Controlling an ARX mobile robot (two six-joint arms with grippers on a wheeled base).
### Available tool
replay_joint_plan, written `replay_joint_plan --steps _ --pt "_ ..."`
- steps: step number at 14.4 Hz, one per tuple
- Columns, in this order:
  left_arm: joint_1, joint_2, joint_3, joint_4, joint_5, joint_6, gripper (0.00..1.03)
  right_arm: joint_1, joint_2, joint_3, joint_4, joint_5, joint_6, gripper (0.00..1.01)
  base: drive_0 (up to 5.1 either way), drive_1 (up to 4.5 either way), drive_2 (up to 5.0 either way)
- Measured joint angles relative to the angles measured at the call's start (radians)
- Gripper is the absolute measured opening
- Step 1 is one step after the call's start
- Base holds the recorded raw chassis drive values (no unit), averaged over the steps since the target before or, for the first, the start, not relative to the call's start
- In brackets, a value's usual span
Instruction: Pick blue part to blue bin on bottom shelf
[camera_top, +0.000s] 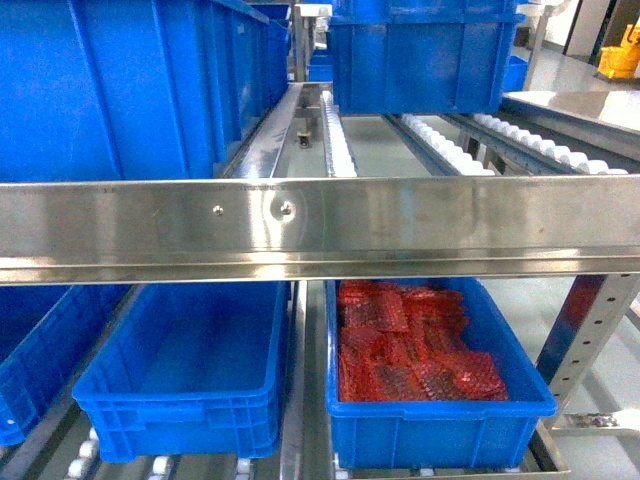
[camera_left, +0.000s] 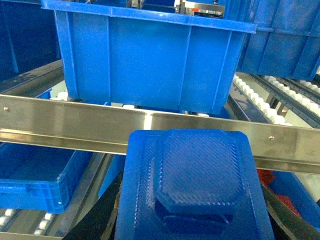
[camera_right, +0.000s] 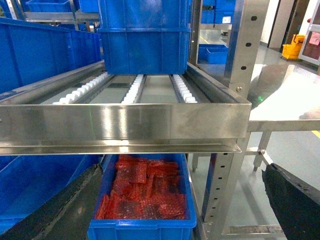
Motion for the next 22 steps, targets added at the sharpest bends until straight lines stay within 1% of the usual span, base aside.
replay_joint_plan --steps 18,22 --pt "0.000 0.000 0.000 0.000 0.002 0.000 0.43 0.000 0.000 0.000 0.000 0.003 0.000 0.98 -5.0 2.40 2.4" --pt "0.000 0.001 0.000 0.000 0.002 0.000 0.43 0.000 0.000 0.000 0.000 0.003 0.000 0.98 0.0 0.00 0.0"
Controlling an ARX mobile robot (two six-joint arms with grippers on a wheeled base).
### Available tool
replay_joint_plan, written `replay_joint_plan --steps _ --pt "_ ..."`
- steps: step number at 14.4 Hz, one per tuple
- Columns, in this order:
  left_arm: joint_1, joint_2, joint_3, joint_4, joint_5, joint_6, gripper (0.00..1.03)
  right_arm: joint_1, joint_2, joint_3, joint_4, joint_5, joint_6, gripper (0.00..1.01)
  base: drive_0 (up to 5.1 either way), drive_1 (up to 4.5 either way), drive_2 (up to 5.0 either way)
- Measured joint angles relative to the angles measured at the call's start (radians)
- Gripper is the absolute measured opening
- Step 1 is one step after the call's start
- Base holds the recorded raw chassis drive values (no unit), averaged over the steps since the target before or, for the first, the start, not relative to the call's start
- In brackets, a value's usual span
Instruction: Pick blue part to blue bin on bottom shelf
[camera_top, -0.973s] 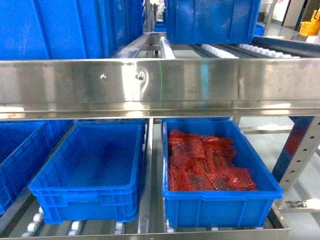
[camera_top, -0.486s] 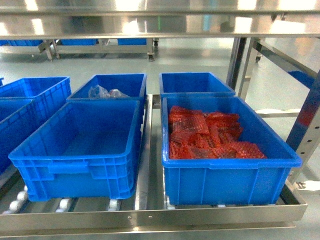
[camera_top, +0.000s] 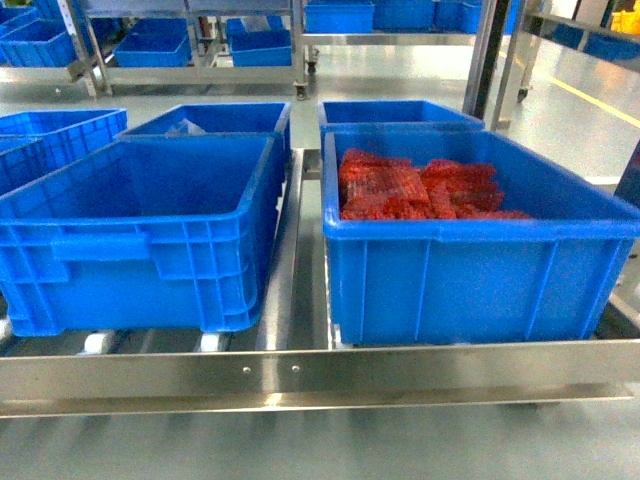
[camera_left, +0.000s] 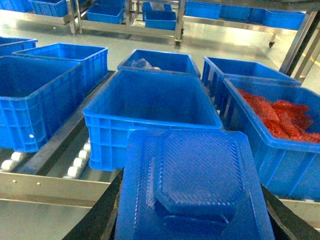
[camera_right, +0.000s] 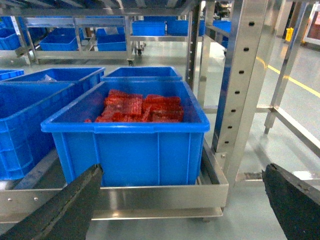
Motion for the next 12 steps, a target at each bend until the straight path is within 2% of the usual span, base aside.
replay_joint_plan --steps 12 --pt "0.000 -0.001 -0.001 0.000 0.000 0.000 0.43 0.000 0.000 0.000 0.002 0.000 -0.001 0.98 0.0 0.00 0.0"
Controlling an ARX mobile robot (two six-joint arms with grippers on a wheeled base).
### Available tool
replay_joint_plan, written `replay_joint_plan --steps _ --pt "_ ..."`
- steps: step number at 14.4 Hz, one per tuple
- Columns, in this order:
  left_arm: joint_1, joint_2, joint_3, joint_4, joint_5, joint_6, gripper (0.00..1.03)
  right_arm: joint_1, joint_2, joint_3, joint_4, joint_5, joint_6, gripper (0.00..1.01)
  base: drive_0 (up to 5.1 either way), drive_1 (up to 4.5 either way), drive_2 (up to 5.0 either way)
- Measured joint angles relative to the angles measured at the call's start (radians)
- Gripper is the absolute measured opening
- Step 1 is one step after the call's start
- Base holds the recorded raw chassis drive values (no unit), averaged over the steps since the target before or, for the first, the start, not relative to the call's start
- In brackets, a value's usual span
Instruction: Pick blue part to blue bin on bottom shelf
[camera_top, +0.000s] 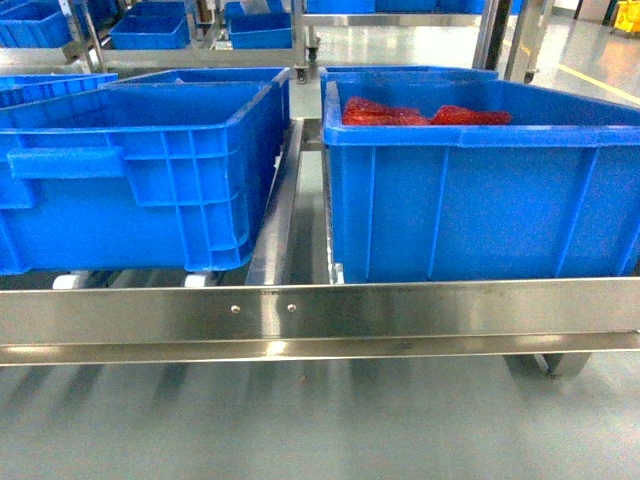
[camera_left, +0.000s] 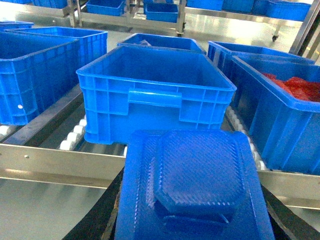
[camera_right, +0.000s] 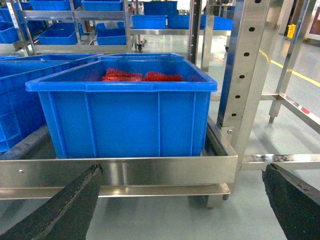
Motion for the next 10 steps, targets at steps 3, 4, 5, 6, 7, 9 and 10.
replay_joint_plan --steps 3,4,5,6,7,9,10 --pt "0.000 0.000 0.000 0.000 0.000 0.000 0.43 0.000 0.000 0.000 -0.002 0.000 0.000 0.98 0.0 0.00 0.0" --pt "0.000 0.000 0.000 -0.002 0.000 0.000 0.43 0.000 0.000 0.000 -0.003 0.000 0.000 0.98 0.0 0.00 0.0" --pt "0.000 0.001 0.000 0.000 0.000 0.000 0.43 0.000 0.000 0.000 0.000 -0.001 0.000 0.98 0.0 0.00 0.0" --pt "0.000 0.000 0.000 0.000 -0.001 0.000 0.43 0.000 0.000 0.000 -0.004 0.000 0.000 0.98 0.0 0.00 0.0" --pt "0.000 0.000 0.000 0.000 0.001 0.000 0.43 0.000 0.000 0.000 -0.002 0.000 0.000 0.98 0.0 0.00 0.0" --pt "0.000 0.000 0.000 0.000 0.001 0.000 0.43 0.000 0.000 0.000 -0.001 0.000 0.000 0.98 0.0 0.00 0.0" --pt "0.000 0.000 0.000 0.000 0.000 0.000 0.43 0.000 0.000 0.000 -0.003 0.000 0.000 0.98 0.0 0.00 0.0"
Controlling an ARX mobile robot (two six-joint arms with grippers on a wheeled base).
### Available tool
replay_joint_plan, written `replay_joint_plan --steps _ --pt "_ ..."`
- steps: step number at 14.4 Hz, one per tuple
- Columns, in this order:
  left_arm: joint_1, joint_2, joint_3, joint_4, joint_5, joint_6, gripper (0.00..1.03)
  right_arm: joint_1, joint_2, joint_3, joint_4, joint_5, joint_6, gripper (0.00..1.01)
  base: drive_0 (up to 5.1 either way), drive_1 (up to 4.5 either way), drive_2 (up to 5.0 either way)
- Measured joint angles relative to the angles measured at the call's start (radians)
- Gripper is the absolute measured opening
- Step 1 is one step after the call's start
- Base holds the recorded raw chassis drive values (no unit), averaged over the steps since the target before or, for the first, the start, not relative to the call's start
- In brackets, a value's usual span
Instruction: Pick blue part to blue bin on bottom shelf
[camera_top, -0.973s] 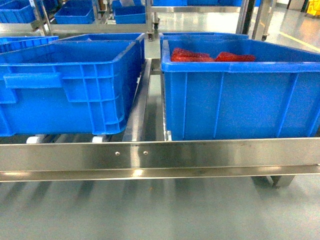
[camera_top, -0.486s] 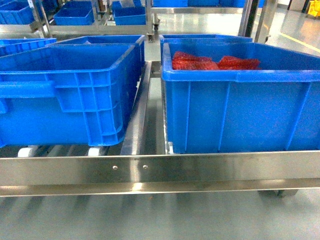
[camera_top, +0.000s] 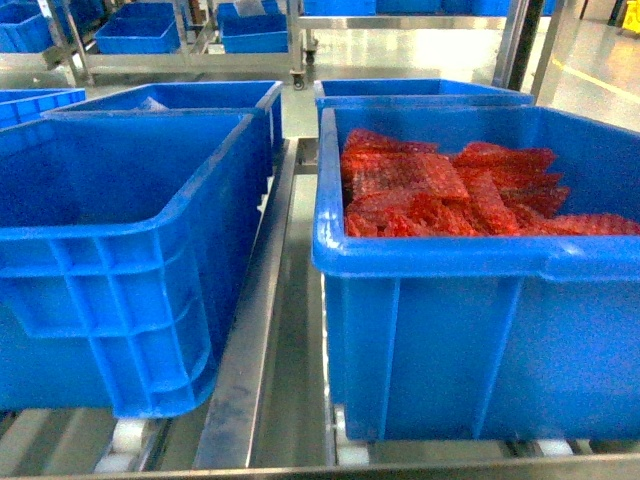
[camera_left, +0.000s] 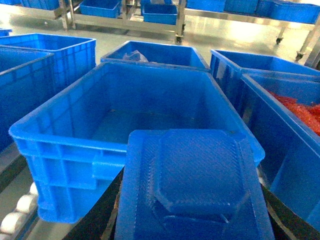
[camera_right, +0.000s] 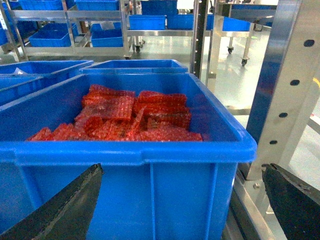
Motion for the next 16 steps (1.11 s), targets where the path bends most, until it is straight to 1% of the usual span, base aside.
replay_joint_plan --steps 16 --pt "0.000 0.003 0.000 0.000 0.000 0.000 0.43 0.000 0.000 0.000 0.002 0.000 0.000 0.98 0.0 0.00 0.0"
